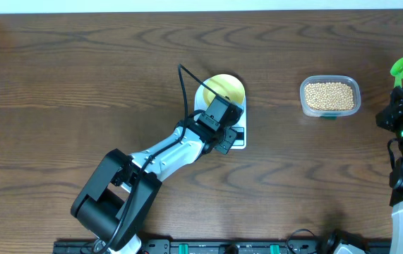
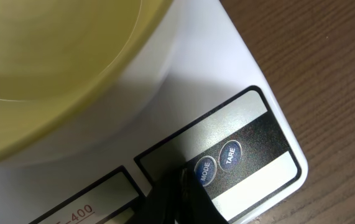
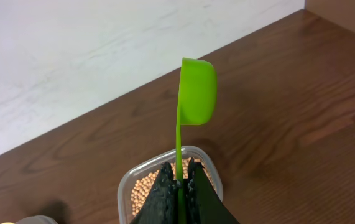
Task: Scoop item into bowl and weigh 50g on scale
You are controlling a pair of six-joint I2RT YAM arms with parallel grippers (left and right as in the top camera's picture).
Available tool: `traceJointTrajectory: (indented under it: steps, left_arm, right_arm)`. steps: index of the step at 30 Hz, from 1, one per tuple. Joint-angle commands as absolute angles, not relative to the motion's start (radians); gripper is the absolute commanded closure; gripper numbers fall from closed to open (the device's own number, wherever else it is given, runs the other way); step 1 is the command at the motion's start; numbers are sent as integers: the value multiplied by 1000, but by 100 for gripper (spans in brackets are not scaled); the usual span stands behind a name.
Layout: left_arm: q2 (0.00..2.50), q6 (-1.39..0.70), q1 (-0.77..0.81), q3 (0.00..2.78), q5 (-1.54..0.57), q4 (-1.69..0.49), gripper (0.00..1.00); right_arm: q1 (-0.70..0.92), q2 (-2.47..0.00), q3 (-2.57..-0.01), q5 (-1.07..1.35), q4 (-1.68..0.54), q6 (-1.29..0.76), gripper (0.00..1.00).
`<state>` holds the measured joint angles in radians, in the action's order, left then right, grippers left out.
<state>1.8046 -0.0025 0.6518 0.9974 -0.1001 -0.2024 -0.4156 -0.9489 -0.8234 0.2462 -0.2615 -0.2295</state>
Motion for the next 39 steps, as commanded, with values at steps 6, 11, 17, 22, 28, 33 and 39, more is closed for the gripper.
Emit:
traceJointTrajectory:
  steps: [6, 11, 17, 22, 28, 33, 39]
  left_arm:
    - [1860, 3, 645, 982, -43, -231, 93]
    - [1863, 3, 645, 969, -44, -231, 93]
    - [1869, 3, 645, 968, -44, -238, 93]
    - [1871, 3, 645, 968, -43, -238, 93]
    - [1872, 2, 645, 957, -44, -245, 93]
    - [1875, 3, 645, 939, -43, -244, 93]
    - [1876, 2, 645, 918, -43, -233, 93]
  right_arm:
    - [-418, -949, -839, 239, -258, -219, 99]
    - [-418, -949, -839, 239, -258, -219, 99]
    - [-418, -949, -839, 239, -258, -219, 99]
    - [-418, -949, -839, 239, -259, -219, 99]
    - [-418, -949, -839, 239, -268, -220, 99]
    - [-418, -949, -839, 239, -278, -219, 99]
    - [-418, -949, -839, 239, -278, -219, 99]
